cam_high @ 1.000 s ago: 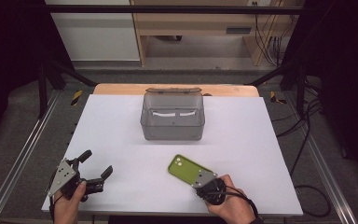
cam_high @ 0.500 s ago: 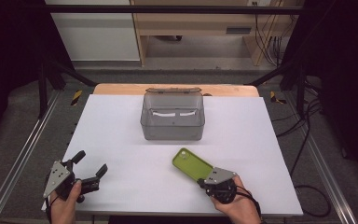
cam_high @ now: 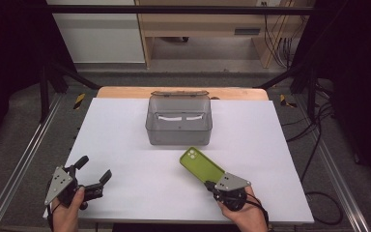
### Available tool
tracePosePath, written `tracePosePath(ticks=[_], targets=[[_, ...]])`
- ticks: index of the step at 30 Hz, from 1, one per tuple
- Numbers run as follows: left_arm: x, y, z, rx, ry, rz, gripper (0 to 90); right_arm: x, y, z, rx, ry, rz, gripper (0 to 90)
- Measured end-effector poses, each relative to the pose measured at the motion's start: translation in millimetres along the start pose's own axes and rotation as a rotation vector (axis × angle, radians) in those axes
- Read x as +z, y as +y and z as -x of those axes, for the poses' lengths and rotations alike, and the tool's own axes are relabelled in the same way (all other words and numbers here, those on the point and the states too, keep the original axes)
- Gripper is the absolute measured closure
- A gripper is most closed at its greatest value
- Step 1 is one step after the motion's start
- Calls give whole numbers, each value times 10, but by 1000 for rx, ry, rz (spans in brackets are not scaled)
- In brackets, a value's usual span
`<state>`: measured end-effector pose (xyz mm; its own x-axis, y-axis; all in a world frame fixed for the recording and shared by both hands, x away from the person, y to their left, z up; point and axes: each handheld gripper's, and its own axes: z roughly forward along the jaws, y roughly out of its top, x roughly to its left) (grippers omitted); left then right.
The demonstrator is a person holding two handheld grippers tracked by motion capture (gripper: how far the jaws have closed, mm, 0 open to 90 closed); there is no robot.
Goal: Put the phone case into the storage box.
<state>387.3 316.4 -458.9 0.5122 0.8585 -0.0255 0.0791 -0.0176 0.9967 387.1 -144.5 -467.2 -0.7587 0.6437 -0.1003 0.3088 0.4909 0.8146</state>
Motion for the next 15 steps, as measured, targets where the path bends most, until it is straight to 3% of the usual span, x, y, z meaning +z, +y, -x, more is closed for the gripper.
tracePosePath(ticks=[10, 15], targets=[[21, 13, 32, -4, 7, -1, 10, -11, 2, -1, 14, 2, 20, 881], [65, 62, 116, -42, 37, 15, 2, -29, 45, 4, 50, 9, 68, 882]])
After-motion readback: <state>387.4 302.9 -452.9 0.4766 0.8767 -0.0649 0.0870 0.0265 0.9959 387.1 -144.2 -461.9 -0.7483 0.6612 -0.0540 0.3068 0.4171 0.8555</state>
